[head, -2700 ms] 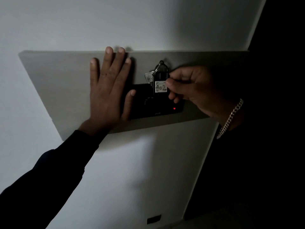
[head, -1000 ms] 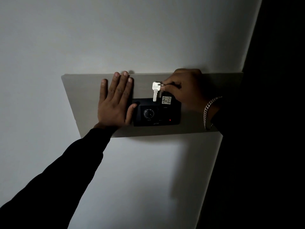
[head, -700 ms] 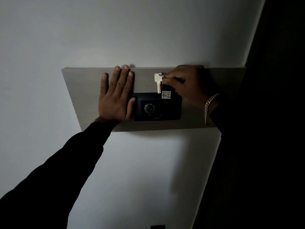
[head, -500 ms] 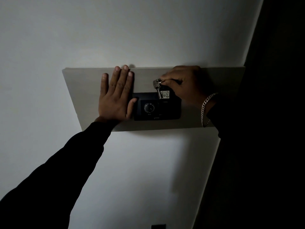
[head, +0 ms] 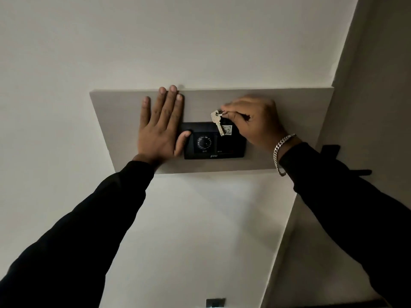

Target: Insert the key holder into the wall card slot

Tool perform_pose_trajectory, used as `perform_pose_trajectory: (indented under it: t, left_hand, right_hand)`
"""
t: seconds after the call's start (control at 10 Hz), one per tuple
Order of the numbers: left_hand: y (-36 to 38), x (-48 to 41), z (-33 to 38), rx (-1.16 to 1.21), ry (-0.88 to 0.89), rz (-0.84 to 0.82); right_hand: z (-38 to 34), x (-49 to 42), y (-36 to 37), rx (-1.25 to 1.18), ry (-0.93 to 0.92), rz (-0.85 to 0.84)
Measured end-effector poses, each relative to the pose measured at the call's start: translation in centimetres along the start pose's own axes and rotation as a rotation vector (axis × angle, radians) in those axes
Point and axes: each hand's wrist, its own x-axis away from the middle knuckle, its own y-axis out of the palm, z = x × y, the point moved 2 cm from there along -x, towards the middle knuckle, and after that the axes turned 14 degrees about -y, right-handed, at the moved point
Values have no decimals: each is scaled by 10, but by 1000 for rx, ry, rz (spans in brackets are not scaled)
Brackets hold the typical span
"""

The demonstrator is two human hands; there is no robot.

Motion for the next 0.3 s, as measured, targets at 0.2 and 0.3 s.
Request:
perform_pose_trajectory:
  t: [0.2,0.3]
  left_hand:
    - [-16,-4,10,147,-85,-17]
    - [-35,-30,21,274,-90,-3]
  right_hand:
    - [-21,2,-20,5,85,-75]
    - [-39,-2,-50,18,58,42]
